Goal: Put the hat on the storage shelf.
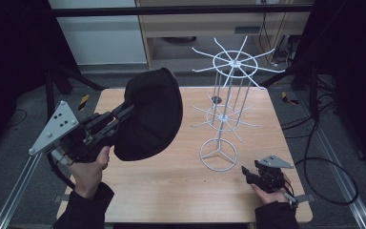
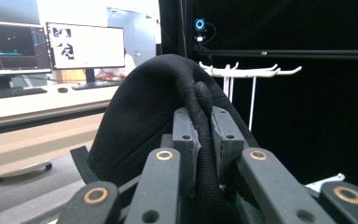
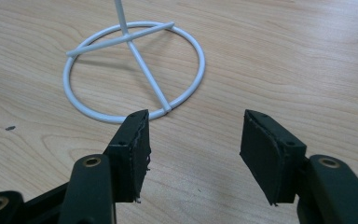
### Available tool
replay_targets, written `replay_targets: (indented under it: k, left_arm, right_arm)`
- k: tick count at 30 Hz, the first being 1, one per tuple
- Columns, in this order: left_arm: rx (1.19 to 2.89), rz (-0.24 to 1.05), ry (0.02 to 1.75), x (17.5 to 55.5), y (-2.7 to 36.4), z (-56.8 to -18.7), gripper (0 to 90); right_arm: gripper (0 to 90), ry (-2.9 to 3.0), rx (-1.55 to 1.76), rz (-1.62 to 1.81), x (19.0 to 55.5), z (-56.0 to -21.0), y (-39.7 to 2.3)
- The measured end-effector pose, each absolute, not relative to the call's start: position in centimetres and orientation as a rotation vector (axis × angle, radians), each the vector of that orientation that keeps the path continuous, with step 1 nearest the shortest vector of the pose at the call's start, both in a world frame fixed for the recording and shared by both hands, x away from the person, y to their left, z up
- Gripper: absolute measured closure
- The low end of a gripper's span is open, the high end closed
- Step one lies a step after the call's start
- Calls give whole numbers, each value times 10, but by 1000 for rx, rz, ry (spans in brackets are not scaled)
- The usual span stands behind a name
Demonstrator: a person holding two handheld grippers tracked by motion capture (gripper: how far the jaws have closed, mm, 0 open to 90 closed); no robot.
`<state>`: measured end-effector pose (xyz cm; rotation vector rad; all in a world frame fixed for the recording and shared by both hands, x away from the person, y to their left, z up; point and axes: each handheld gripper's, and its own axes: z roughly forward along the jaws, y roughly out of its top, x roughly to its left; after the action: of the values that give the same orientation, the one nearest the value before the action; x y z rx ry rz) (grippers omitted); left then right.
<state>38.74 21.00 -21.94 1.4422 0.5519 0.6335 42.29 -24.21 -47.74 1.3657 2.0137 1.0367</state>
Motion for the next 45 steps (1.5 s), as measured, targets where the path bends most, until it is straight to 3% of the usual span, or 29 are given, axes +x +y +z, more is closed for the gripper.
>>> replay_targets:
  k: [22,32,45]
  left_arm:
    - [1365,578,472,396,180,-178,818]
    - [1403,543,471,417,159,-190,816]
    - [1454,467,511,432,164,-222,792]
  right_arm:
    - [419,2013,1363,1040,423,-477,-243]
    - [419,2017,1366,1047,423,-477,-243]
    - [419,2020,1368,1043,422,-477,-242]
